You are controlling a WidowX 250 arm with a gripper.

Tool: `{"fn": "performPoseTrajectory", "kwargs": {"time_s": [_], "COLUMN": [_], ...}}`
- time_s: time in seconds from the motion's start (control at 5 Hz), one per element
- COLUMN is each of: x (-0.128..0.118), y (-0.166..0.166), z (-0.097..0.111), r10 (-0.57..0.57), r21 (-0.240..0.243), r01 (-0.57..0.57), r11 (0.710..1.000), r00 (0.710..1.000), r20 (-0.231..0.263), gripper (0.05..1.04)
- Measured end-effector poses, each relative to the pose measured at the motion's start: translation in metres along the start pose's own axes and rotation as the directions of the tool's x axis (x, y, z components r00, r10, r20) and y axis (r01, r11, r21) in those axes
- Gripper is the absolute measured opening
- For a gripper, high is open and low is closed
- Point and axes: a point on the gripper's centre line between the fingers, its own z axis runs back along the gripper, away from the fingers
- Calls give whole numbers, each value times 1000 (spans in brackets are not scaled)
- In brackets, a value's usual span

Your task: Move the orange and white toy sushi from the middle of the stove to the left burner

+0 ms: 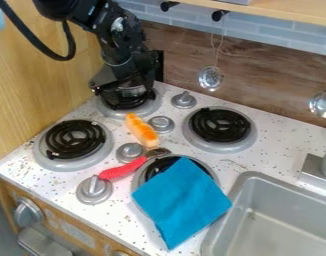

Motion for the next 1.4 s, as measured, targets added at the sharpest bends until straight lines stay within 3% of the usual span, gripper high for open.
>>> {"fn": "performPoseTrajectory", "kwargs": {"time_s": [0.2, 0.4, 0.6, 1.0, 1.4], "x": [-8, -6, -4, -16, -33], "y": [6, 17, 18, 11, 2], "z": [-9, -33, -46, -71, -97], "r10": [-4, 8, -7, -40, -82], "r21": [28, 127, 192, 241, 272], "r01": [4, -8, 2, 31, 79], "r11": [1000, 992, 981, 970, 959], "r00": [1000, 1000, 1000, 999, 997], "r20": [-23, 1, 25, 32, -1], "gripper": [1010, 1010, 1010, 1010, 1010]}}
